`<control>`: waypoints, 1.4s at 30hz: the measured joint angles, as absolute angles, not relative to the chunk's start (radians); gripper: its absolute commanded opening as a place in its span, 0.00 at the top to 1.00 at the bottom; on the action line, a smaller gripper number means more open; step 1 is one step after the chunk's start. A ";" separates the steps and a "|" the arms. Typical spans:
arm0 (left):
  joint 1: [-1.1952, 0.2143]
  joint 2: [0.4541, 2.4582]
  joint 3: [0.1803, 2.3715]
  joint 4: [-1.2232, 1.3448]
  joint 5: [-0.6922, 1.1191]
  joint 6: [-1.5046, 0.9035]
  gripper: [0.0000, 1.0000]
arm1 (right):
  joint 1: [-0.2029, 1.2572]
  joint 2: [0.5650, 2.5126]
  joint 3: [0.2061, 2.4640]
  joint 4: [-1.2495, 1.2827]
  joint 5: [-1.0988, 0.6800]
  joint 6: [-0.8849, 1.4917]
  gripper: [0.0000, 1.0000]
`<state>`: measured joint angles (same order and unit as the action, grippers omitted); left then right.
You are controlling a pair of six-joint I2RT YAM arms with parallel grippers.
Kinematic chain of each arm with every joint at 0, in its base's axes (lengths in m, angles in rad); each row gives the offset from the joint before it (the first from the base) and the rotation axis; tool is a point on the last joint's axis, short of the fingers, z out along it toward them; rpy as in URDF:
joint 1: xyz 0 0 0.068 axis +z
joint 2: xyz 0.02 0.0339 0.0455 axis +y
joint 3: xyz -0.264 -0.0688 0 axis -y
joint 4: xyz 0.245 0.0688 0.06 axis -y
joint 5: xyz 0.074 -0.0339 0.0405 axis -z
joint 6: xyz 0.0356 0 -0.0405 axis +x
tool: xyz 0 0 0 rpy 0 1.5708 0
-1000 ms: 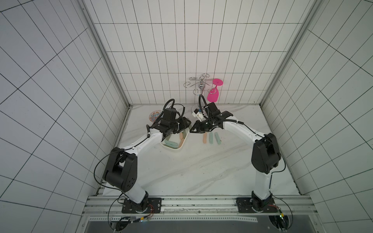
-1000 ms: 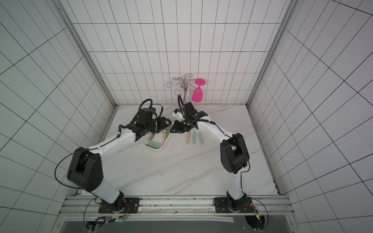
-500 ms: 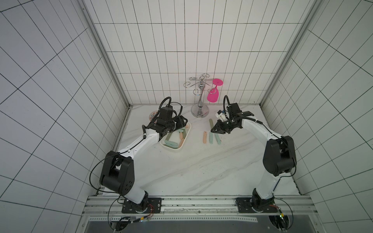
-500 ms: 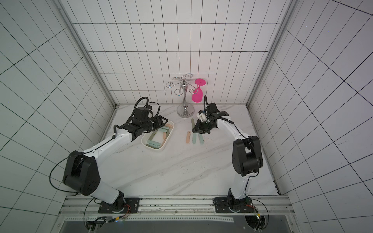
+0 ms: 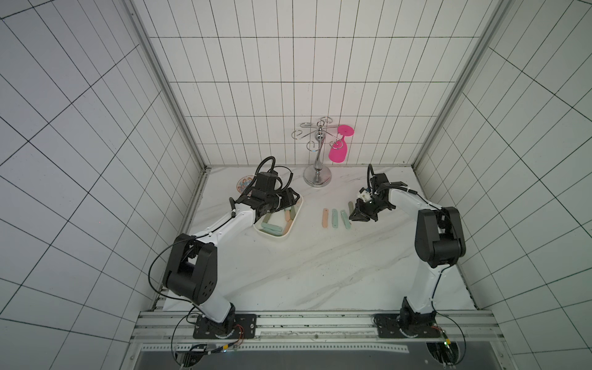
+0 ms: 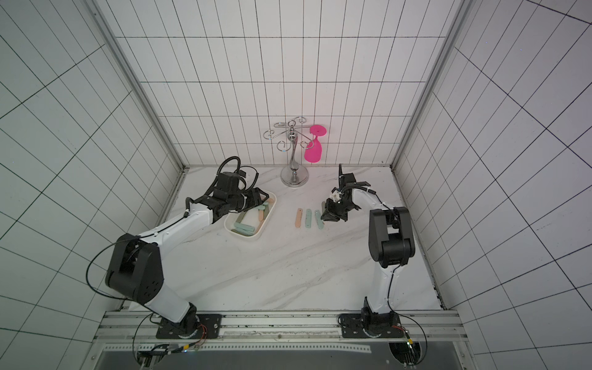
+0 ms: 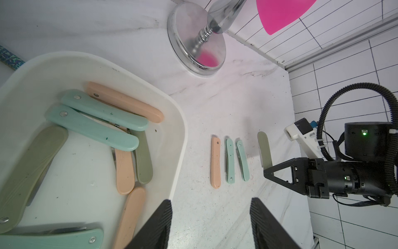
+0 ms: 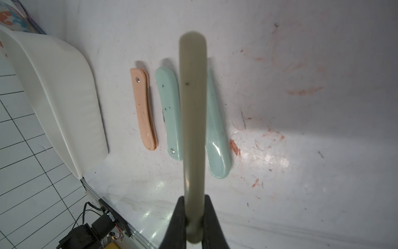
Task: Take the fruit knife out of the storage box
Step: Place the fruit knife at the center of the board.
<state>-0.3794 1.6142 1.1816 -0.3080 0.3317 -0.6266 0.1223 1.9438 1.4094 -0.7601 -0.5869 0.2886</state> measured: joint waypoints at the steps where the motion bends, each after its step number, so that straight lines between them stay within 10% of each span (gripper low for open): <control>1: -0.380 1.617 1.184 -0.312 0.332 -0.621 0.39 | 0.119 1.950 1.408 -0.760 -0.585 0.287 1.00; 22: -0.381 1.647 1.216 -0.345 0.332 -0.562 0.39 | 0.078 2.049 1.406 -0.759 -0.626 0.250 1.00; 42: -0.385 1.672 1.221 -0.349 0.333 -0.556 0.39 | 0.066 2.022 1.406 -0.785 -0.484 0.258 0.52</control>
